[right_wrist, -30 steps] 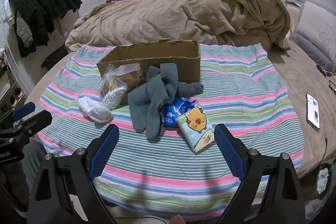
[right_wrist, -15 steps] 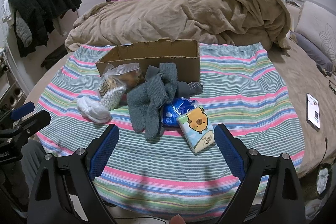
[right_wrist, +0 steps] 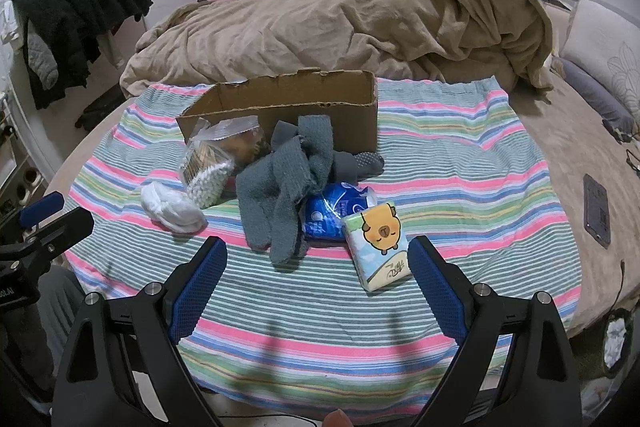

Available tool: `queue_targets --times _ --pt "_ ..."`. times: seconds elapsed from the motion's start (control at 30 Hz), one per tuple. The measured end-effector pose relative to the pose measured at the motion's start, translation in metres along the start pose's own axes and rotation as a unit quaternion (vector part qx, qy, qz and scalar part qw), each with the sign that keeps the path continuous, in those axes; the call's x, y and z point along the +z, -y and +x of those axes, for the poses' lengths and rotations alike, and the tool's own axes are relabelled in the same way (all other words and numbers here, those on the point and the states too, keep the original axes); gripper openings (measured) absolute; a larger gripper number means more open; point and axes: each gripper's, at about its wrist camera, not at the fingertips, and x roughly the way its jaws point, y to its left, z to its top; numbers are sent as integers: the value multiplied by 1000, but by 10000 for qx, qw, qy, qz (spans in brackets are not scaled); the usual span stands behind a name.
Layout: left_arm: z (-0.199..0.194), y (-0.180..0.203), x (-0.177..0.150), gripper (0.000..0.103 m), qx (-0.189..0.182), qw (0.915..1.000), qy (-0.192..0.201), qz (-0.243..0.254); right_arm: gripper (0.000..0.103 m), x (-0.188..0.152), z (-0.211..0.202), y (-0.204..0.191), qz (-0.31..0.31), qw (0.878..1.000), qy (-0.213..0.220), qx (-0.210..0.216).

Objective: Organize objects
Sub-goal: 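Grasp the capybara-print tissue pack with the right tool while the left tool grasps the white socks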

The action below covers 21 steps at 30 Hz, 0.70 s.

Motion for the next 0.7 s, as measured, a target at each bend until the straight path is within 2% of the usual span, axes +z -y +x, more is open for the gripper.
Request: queue_targets --times 0.4,0.7 --pt "14 2 1 102 -31 10000 -53 76 95 3 5 0 18 10000 -21 -53" --pt "63 6 0 102 -83 9993 -280 214 95 6 34 24 147 9994 -179 -250"
